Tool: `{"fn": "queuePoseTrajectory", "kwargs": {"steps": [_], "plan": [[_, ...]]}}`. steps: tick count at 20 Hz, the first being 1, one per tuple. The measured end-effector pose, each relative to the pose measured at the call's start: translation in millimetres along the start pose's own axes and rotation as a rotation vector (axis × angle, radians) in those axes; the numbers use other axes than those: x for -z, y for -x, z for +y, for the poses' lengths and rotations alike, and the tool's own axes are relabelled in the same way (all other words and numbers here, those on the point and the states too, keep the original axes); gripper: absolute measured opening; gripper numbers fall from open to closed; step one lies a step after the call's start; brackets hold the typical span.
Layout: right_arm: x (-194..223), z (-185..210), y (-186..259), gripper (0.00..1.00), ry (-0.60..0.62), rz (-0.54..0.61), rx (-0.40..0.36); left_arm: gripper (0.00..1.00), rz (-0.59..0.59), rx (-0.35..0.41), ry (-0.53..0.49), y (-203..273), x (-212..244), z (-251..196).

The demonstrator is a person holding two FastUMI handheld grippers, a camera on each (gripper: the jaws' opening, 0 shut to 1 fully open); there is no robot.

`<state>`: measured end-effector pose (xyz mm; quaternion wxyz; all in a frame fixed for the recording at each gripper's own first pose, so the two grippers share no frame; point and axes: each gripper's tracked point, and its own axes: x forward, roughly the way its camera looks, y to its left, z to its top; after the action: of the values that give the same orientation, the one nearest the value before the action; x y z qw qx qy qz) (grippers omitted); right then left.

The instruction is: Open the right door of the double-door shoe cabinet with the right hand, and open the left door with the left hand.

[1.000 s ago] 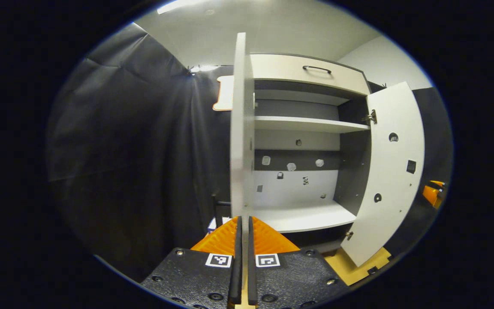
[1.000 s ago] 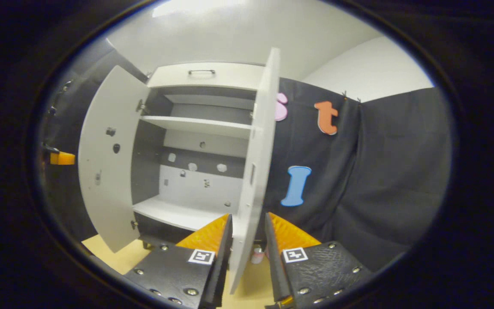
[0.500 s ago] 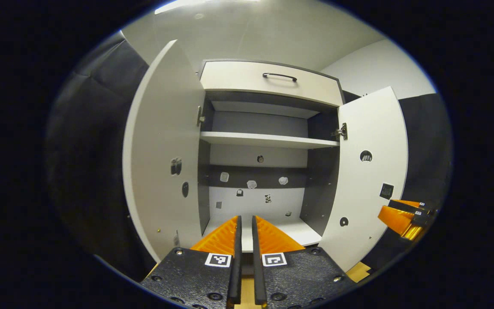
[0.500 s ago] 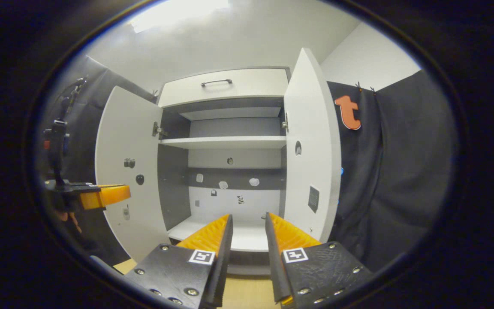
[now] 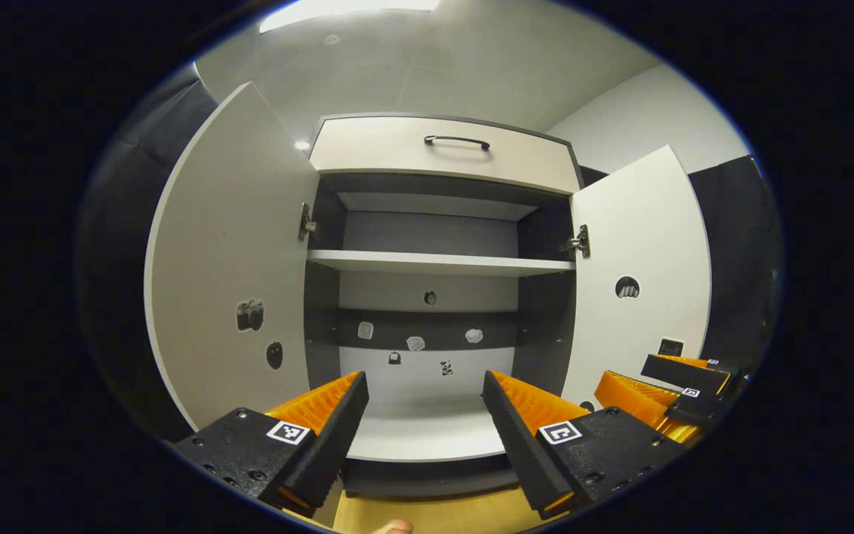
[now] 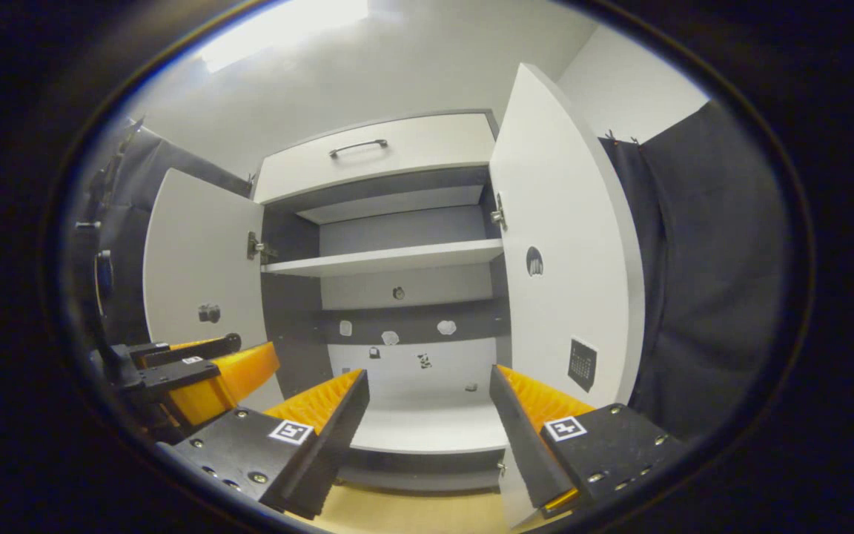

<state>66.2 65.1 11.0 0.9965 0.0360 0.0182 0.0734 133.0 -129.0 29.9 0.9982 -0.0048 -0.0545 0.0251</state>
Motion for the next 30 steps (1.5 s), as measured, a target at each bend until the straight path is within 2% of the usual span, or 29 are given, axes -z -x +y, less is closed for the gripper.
{"fn": "queuePoseTrajectory", "kwargs": {"steps": [3,4,6,8,9,11,13,14,15,16,21,26,28,30], "plan": [[3,-4,-8,0.98,0.007,0.000,0.036,0.94,0.009,0.013,-0.004,-8,4,1],[3,-3,-9,0.96,0.009,-0.002,0.043,0.96,0.012,0.020,0.002,-11,5,1],[5,2,-13,0.99,0.008,-0.006,0.049,0.96,0.020,0.039,0.017,-17,8,1],[6,6,-16,0.96,0.009,-0.009,0.055,0.96,0.028,0.055,0.020,-22,12,2],[7,7,-18,0.99,0.013,-0.008,0.064,0.96,0.029,0.062,0.017,-24,13,2],[10,10,-18,0.96,0.019,-0.004,0.080,0.96,0.031,0.077,0.011,-27,15,4],[11,11,-18,0.99,0.019,-0.008,0.099,0.96,0.034,0.096,0.009,-30,16,5],[11,11,-17,0.96,0.018,-0.014,0.111,0.96,0.034,0.107,0.008,-31,17,6],[10,11,-16,0.99,0.018,-0.020,0.127,0.96,0.034,0.118,0.005,-32,17,7],[10,10,-14,0.96,0.016,-0.025,0.142,0.96,0.034,0.131,0.001,-33,18,7],[7,0,-5,0.96,0.025,-0.041,0.200,0.96,0.019,0.194,-0.024,-35,12,-9],[-6,-18,16,0.99,0.034,-0.059,0.163,0.96,-0.002,0.210,-0.046,-24,5,-49],[-16,-29,29,0.96,0.040,-0.072,0.115,0.97,-0.006,0.195,-0.053,-12,1,-70],[-25,-43,44,0.99,0.040,-0.077,0.050,0.96,-0.010,0.167,-0.057,7,-2,-95]]}}
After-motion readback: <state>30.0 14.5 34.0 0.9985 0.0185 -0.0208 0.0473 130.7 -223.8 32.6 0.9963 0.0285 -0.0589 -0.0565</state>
